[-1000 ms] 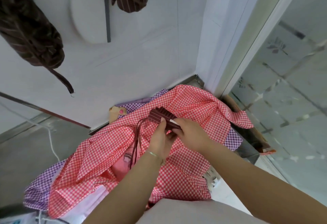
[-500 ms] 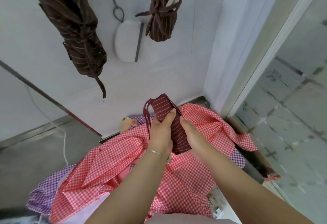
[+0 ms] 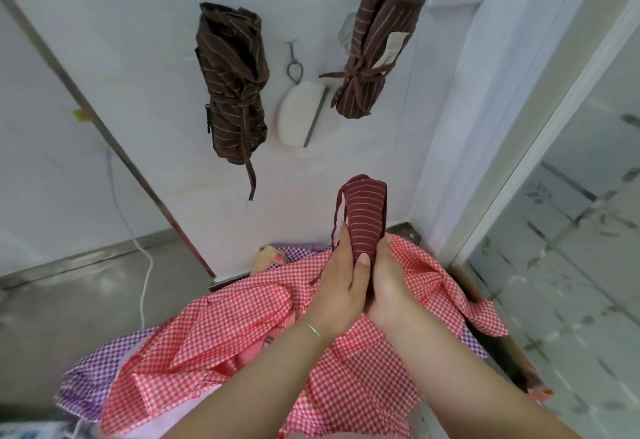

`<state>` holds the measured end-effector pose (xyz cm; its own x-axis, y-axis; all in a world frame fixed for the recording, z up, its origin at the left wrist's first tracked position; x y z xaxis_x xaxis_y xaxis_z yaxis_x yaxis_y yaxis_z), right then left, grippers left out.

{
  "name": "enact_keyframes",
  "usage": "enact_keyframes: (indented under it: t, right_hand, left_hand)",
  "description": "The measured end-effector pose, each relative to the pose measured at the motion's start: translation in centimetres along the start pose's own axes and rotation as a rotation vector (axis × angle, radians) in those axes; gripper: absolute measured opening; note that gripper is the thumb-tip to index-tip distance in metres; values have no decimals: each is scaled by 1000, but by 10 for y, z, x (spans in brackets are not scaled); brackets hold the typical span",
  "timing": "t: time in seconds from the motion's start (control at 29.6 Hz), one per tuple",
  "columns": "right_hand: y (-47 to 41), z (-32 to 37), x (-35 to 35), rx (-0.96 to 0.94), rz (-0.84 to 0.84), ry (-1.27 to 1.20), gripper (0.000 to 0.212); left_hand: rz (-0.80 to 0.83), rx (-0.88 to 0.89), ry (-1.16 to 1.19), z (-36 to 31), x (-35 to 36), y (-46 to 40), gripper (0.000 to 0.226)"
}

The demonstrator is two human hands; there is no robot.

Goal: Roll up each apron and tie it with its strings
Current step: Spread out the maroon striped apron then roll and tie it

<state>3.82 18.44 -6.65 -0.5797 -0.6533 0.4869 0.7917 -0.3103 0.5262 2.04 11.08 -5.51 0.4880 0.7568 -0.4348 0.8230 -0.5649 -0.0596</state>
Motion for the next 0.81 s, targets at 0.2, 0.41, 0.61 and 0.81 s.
enact_keyframes:
  t: [0.2,0.41,0.61,0.81]
  right_hand:
    - [-2,12,9,-94,24,152,44]
    - [-1,4,15,-30,5,505,39]
    - [5,44,9,-737,-253,792,18]
    - [-8,96,34,-440,49,1032,32]
  left_hand:
    - [-11,-185,400,-24,-13,-8,57]
    - [-32,-455,567,-15,-19,-9,56]
    - [-130,-379,259,-11,-38,-9,48]
    - [129,-253,-183,-6,-56,-3,73]
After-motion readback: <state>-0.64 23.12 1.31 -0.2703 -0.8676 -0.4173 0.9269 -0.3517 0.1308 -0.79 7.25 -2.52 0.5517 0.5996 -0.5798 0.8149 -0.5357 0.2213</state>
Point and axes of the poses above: each hand's wrist, its own y-axis away from the middle knuckle, its own x-axis out of the palm, z = x × y, the point moved 4 cm from there along -y, towards the middle knuckle, and after that the axes turned 2 degrees about z, right-handed, at the moved point
